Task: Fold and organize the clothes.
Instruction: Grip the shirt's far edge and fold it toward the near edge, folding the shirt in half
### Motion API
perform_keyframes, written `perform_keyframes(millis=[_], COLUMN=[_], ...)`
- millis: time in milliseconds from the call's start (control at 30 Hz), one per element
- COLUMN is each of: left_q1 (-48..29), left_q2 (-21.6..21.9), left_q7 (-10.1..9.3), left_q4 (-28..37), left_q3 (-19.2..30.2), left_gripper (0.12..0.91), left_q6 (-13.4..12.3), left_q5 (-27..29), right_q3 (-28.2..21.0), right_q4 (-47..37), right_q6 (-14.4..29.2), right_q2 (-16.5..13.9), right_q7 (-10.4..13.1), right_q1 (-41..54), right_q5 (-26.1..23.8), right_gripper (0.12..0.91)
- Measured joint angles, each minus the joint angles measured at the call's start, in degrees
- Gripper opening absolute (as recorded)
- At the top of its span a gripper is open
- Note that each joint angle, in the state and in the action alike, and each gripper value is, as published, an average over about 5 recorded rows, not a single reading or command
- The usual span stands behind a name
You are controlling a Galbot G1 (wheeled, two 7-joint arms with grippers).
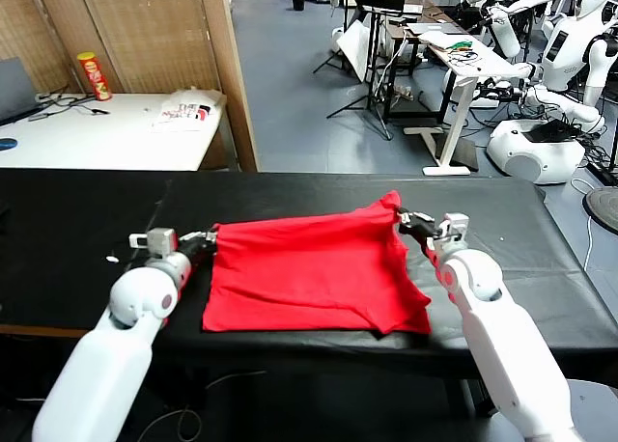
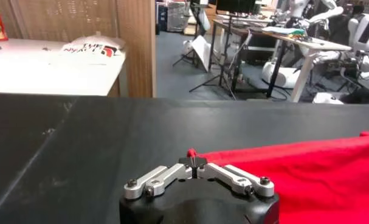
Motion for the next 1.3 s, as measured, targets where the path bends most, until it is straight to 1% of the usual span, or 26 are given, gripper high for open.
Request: perform_keyframes(millis=[167,433,567,700,800,867,900,933,1000,1033,1133,1167,1233,1267,1300], left_q1=[3.9,10.5,13.5,16.4,18.2,19.3,19.7,20.1,20.8,21.1,21.6,21.8,21.9,21.9,21.8], left_q2=[1.2,2.3,2.4,2.3,2.1,2.0,1.8,1.7,1.5,1.4,1.1,1.0,1.0,1.0,1.0], left_q7=[-0.66,-0.5,-0.34,0.19,0.56,0.62,0.57,0.54,0.55,0.59,0.69,0.69,0.68,0.67,0.66], left_q4=[-5.1,-11.9,-14.4,-15.4,-15.3,-15.2,-15.2,-15.3,-15.6,-15.7,-16.2,-16.3,-16.6,-16.7,-16.8], left_q3=[-1.3,-3.7,-4.5,-5.2,-5.6,-5.7,-5.8,-5.8,-5.9,-5.9,-5.9,-5.9,-6.0,-6.1,-6.1], left_gripper=[0.128,0.128,0.128,0.128,0.128,0.128,0.128,0.135,0.181,0.22,0.377,0.445,0.545,0.612,0.661], left_q6=[0.6,1.2,1.3,1.3,1.4,1.6,1.7,1.9,2.1,2.2,2.4,2.5,2.6,2.6,2.5], left_q5=[0.1,1.6,2.9,4.7,6.1,6.7,6.9,7.0,7.3,7.4,7.8,7.8,7.8,7.7,7.7], right_q3=[0.8,1.9,2.3,2.4,2.7,3.1,3.4,3.7,4.5,5.0,7.1,7.9,9.2,9.7,10.0], right_q4=[5.6,12.3,14.4,15.7,16.5,17.1,17.5,17.9,18.8,19.3,21.0,21.6,22.3,22.4,22.3], right_q6=[-1.8,-4.5,-5.7,-6.5,-6.9,-7.1,-7.2,-7.2,-7.2,-7.3,-7.4,-7.3,-6.4,-5.6,-4.7], right_q2=[-2.7,-6.1,-7.1,-7.5,-7.6,-7.9,-8.0,-8.1,-8.3,-8.4,-8.8,-8.9,-8.8,-8.6,-8.3], right_q7=[0.5,1.1,1.7,2.4,2.4,2.0,1.7,1.3,0.8,0.6,0.5,0.5,1.0,1.3,1.7], right_q1=[-4.8,-12.6,-15.5,-17.4,-18.4,-19.1,-19.5,-19.9,-20.7,-21.1,-22.5,-22.9,-23.3,-23.2,-22.9], right_q5=[0.0,-0.2,-0.2,-0.2,0.1,0.8,1.3,1.8,2.8,3.2,4.5,4.8,4.9,4.7,4.3], right_gripper=[0.123,0.123,0.123,0.123,0.124,0.15,0.18,0.226,0.322,0.389,0.539,0.589,0.684,0.719,0.757])
